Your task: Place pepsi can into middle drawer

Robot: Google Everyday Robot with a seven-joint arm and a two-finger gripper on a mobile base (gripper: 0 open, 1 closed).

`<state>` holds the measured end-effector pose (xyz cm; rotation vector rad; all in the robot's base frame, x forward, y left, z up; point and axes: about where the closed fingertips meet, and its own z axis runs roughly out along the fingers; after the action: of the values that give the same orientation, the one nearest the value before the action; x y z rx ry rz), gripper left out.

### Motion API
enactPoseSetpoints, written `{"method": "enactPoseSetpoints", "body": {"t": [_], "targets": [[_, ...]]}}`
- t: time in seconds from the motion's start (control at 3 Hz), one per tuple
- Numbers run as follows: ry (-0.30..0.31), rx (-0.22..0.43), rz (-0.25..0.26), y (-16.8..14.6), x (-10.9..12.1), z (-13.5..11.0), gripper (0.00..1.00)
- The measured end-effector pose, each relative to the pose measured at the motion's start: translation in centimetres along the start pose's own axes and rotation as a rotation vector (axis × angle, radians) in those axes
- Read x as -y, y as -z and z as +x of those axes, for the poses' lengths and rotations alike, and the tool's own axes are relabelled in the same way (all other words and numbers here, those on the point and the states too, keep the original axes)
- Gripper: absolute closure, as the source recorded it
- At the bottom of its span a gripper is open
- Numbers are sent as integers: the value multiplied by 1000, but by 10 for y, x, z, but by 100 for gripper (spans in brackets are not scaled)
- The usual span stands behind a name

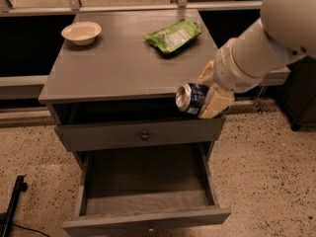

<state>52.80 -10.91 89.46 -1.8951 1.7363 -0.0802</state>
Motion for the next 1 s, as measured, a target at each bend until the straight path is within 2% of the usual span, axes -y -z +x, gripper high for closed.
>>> {"method": "enactPoseSetpoints", "body": {"t": [0.33,0.67,1.0], "targets": [[-15,-69,-68,-53,-50,16,100],[-7,-132,-177,-85,-102,35,100],[-17,-170,-177,-87,-99,37,100]]}}
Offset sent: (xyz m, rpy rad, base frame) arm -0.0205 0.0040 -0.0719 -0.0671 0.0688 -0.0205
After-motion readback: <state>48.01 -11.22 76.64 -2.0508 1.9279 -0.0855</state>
